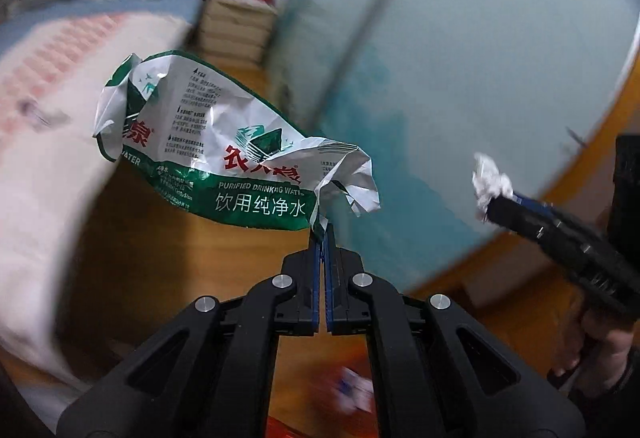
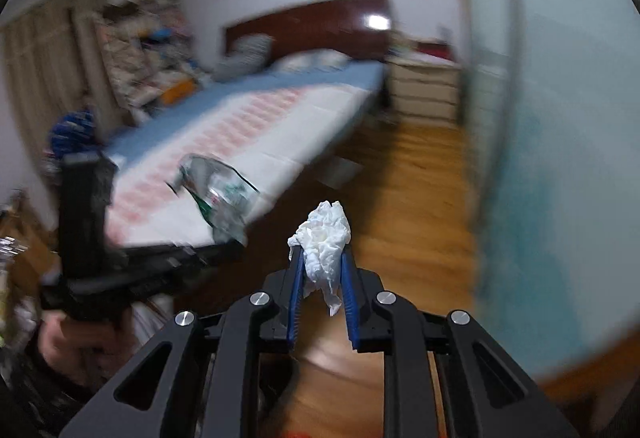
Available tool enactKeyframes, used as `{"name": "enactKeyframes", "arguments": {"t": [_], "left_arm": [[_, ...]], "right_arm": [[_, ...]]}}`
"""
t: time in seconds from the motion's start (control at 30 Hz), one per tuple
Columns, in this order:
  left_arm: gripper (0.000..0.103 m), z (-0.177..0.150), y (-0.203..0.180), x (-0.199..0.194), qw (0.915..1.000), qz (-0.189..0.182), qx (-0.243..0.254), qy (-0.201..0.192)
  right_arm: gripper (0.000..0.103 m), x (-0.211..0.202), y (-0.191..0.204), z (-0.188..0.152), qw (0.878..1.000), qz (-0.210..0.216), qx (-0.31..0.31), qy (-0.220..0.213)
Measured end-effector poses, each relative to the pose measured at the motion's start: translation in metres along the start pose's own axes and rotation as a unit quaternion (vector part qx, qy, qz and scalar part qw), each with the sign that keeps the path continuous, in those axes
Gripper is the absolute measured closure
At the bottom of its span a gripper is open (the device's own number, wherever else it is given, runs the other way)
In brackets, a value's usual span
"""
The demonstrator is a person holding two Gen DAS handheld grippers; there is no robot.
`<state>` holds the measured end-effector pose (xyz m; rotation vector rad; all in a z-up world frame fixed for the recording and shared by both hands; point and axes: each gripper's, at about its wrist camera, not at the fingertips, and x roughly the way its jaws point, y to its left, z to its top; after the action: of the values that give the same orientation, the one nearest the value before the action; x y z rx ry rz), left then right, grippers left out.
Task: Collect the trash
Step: 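Carry the water bag and tissue over the wastebasket, then open both tools to drop the bag and tissue into the wastebasket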
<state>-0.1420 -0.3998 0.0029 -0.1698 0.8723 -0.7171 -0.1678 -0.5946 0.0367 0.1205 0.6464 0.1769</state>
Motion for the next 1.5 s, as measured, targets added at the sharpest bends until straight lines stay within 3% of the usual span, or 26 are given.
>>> {"name": "enactKeyframes", "arguments": {"t": [0.07,0.13,0.2,0.27,0.37,0.43,0.5,0.6,0.7,0.73,0.8,1.0,1.17,1.23,1.3,1.33,1.5], "left_arm": [[0.102,-0.015,-0.031,0.026,0.9991,-0.013,0.011,0.039],[0.102,-0.039,-0.075,0.060,0.9932,-0.023,0.056,0.100],[0.102,-0.063,-0.107,0.092,0.9814,-0.036,0.092,0.165],[0.102,-0.078,-0.122,0.111,0.9737,-0.031,0.109,0.197],[0.102,-0.116,-0.140,0.152,0.9536,-0.031,0.129,0.270],[0.102,-0.154,-0.152,0.180,0.9315,-0.011,0.172,0.320],[0.102,-0.178,-0.160,0.193,0.9169,0.001,0.211,0.339],[0.102,-0.211,-0.175,0.218,0.8763,-0.001,0.279,0.393],[0.101,-0.241,-0.175,0.239,0.8416,0.012,0.331,0.427],[0.101,-0.248,-0.173,0.245,0.8352,0.014,0.332,0.438],[0.101,-0.247,-0.171,0.255,0.8307,0.014,0.321,0.455],[0.101,-0.239,-0.174,0.265,0.8289,0.016,0.317,0.461],[0.099,-0.244,-0.172,0.254,0.8269,0.030,0.346,0.442],[0.088,-0.253,-0.174,0.249,0.8282,0.033,0.345,0.440],[0.049,-0.249,-0.172,0.247,0.8352,0.038,0.341,0.430],[0.042,-0.246,-0.171,0.246,0.8400,0.041,0.343,0.418],[0.031,-0.227,-0.168,0.239,0.8568,0.060,0.337,0.385]], "right_arm": [[0.083,-0.021,-0.037,-0.034,0.998,-0.042,0.037,0.018],[0.083,-0.043,-0.071,-0.076,0.994,-0.074,0.074,0.034],[0.083,-0.052,-0.095,-0.117,0.988,-0.095,0.099,0.066],[0.083,-0.053,-0.115,-0.155,0.982,-0.098,0.133,0.091],[0.083,-0.037,-0.145,-0.232,0.963,-0.102,0.195,0.153],[0.083,-0.021,-0.158,-0.275,0.950,-0.103,0.225,0.188],[0.083,-0.004,-0.171,-0.316,0.934,-0.097,0.262,0.221],[0.083,0.009,-0.191,-0.373,0.908,-0.102,0.326,0.244],[0.083,0.015,-0.195,-0.399,0.901,-0.110,0.331,0.257],[0.083,0.017,-0.196,-0.403,0.901,-0.114,0.325,0.263],[0.083,0.018,-0.194,-0.407,0.899,-0.114,0.329,0.266],[0.080,0.028,-0.189,-0.412,0.898,-0.109,0.339,0.260],[0.065,0.030,-0.182,-0.408,0.900,-0.110,0.336,0.256],[0.041,0.034,-0.184,-0.411,0.899,-0.114,0.334,0.261],[0.042,0.035,-0.185,-0.414,0.896,-0.124,0.333,0.267],[0.041,0.035,-0.186,-0.417,0.894,-0.127,0.334,0.271],[0.033,0.028,-0.189,-0.416,0.889,-0.143,0.337,0.275]]}}
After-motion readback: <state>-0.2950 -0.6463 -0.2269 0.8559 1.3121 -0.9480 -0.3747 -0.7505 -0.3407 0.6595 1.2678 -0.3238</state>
